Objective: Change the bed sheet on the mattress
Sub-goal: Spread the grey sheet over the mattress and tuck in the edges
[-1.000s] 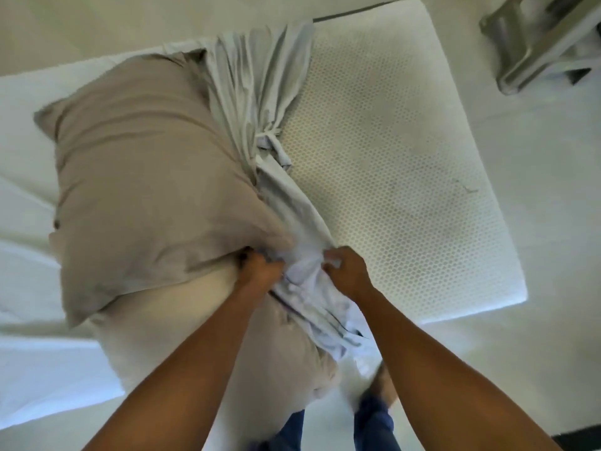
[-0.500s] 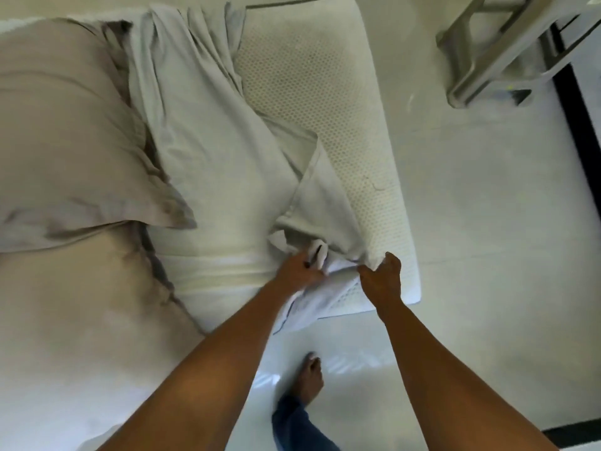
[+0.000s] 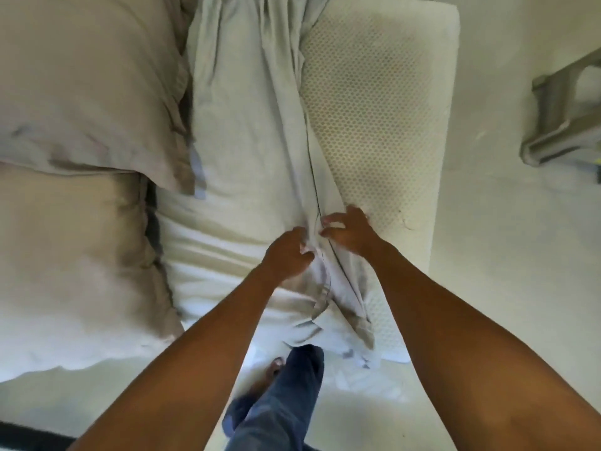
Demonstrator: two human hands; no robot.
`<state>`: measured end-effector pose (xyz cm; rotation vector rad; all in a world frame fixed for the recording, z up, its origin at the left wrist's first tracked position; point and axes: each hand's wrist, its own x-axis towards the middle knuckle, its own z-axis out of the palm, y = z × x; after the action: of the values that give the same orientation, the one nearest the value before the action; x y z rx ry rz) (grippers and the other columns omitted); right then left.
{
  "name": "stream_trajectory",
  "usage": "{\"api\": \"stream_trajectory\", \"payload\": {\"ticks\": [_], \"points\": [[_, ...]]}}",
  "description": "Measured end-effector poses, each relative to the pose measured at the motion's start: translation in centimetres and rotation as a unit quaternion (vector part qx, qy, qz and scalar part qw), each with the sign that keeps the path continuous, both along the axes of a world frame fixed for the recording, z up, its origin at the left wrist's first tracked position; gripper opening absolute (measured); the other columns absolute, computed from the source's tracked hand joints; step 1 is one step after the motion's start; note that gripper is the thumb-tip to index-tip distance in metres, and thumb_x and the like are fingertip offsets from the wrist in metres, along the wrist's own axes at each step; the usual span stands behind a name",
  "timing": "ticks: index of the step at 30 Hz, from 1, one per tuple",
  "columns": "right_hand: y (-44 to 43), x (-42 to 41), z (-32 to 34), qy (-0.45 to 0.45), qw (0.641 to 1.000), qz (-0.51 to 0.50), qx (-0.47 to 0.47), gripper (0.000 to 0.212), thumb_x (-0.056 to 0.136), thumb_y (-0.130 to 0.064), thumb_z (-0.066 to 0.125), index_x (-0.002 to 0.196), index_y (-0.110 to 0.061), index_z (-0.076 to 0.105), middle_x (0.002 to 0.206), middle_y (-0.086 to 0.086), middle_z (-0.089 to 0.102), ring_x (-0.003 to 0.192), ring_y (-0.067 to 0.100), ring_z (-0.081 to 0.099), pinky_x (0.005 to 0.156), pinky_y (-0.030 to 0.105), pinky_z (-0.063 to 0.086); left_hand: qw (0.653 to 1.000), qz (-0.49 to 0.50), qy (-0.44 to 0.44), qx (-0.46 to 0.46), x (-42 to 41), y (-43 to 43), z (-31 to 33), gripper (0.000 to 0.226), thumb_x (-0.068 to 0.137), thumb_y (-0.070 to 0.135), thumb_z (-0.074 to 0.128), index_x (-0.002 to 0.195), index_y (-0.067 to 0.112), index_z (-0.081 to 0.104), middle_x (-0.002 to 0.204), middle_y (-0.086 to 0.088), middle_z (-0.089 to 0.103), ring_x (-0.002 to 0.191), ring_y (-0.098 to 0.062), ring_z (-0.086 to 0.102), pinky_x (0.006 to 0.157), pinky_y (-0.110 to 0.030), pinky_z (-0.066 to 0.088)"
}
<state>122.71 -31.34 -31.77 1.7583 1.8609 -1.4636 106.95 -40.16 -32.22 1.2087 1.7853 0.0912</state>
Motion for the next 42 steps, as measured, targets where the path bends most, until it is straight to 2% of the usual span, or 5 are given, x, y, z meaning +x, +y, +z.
{"api": "stream_trajectory", "payload": {"ticks": [9, 13, 17, 25, 42], "points": [[2.0, 3.8, -0.8, 0.087, 0.985, -0.051, -0.137, 0.063, 0.087, -0.041, 0.074, 0.145, -0.032, 0.051, 0.156, -0.008, 0.04, 0.143, 0.013, 0.038, 0.117, 0.034, 0.032, 0.977, 0.212, 0.009, -0.03, 4.6, 3.9, -1.3, 0.041, 0.094, 0.041, 0.064, 0.12, 0.009, 0.058, 0.12, -0.007, 0.065, 0.114, -0.027, 0.06, 0.082, -0.025, 0.038], [4.5, 6.1, 0.1, 0.17, 0.945, -0.148, -0.238, 0.023, 0.1, -0.042, 0.059, 0.122, -0.035, 0.06, 0.127, -0.008, 0.064, 0.112, 0.009, 0.06, 0.092, 0.031, 0.047, 0.959, 0.278, 0.063, 0.005, 8.6, 4.1, -0.1, 0.029, 0.089, 0.027, 0.068, 0.112, 0.012, 0.059, 0.104, -0.009, 0.068, 0.101, -0.032, 0.065, 0.074, -0.029, 0.044], [6.5, 7.6, 0.1, 0.215, 0.907, -0.165, -0.321, 0.059, 0.101, -0.065, 0.041, 0.147, -0.028, 0.045, 0.147, -0.011, 0.049, 0.135, 0.013, 0.044, 0.116, 0.047, 0.033, 0.958, 0.269, 0.096, 0.036, 14.3, 4.0, 1.7, 0.027, 0.091, 0.02, 0.061, 0.117, 0.019, 0.07, 0.106, -0.01, 0.074, 0.1, -0.032, 0.068, 0.083, -0.035, 0.055], [14.2, 17.3, -0.1, 0.078, 0.976, -0.1, -0.175, 0.062, 0.105, -0.053, 0.043, 0.142, -0.003, 0.048, 0.125, 0.012, 0.059, 0.12, 0.03, 0.056, 0.102, 0.043, 0.043, 0.976, -0.125, -0.073, -0.163, 29.7, 6.1, 2.8, 0.025, 0.09, 0.026, 0.067, 0.101, 0.005, 0.075, 0.114, -0.009, 0.072, 0.115, -0.026, 0.061, 0.102, -0.034, 0.041], [38.5, 11.1, -0.9, 0.068, 0.992, -0.039, -0.104, 0.098, 0.058, -0.053, 0.079, 0.143, -0.017, 0.045, 0.133, 0.012, 0.063, 0.119, 0.029, 0.064, 0.099, 0.043, 0.052, 0.977, 0.21, 0.042, 0.013, 17.8, 29.2, 1.2, 0.076, 0.085, 0.056, 0.05, 0.149, 0.016, 0.04, 0.133, -0.014, 0.057, 0.124, -0.036, 0.052, 0.099, -0.045, 0.048]]}}
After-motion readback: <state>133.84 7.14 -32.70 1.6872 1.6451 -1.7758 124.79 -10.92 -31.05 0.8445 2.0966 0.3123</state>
